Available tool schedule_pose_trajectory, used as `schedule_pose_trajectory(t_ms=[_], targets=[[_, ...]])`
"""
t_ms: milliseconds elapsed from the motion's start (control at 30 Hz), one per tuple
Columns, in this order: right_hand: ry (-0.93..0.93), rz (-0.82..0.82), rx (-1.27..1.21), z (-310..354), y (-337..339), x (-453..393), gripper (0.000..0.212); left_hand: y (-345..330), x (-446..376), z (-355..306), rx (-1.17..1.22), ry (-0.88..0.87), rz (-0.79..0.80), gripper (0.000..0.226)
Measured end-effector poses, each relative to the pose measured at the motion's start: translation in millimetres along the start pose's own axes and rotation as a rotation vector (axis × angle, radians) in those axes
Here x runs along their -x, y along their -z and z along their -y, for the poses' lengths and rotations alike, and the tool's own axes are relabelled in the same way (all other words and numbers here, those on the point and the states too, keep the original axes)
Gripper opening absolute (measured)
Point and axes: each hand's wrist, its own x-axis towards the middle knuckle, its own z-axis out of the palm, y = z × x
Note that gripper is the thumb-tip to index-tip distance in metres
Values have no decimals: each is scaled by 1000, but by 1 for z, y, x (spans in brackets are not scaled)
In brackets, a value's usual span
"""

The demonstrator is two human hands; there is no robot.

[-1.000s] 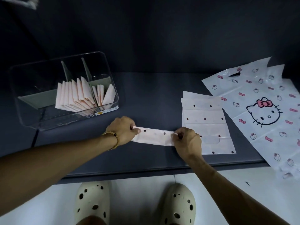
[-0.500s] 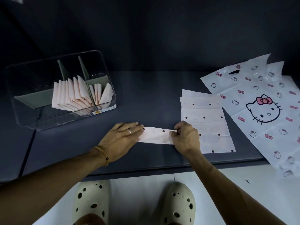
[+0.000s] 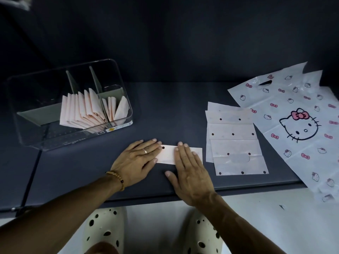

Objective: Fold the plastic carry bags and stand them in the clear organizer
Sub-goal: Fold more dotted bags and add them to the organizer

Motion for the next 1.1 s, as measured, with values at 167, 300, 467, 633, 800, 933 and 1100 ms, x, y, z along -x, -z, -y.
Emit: schedule_pose_trajectory(t_ms=[167,300,467,633,800,933,1100], targets=[[-156,29,63,-29,10,23,77,2,0,-2,27,19,-46,45],[-165,-56,65,-18,24,22,59,4,-1,-9,10,45,-127,44],[-87,-157,-28,-9,24,3,32,3,6,-14,-39,-26,-128,59],[-86,-232,-46,-19,21,-3,29,3,3,-14,-108,-131,-230,32],[63,-352,-10,-1,19,-8,31,5,-13,-25,-154,-142,-313,23],[29,-392,-116,11,16,-19,10,7,-12,-36,53,-34,-272,24],[-274,-360,-751,0,20,-21,11,16,-16,-34,588,276,-103,40]])
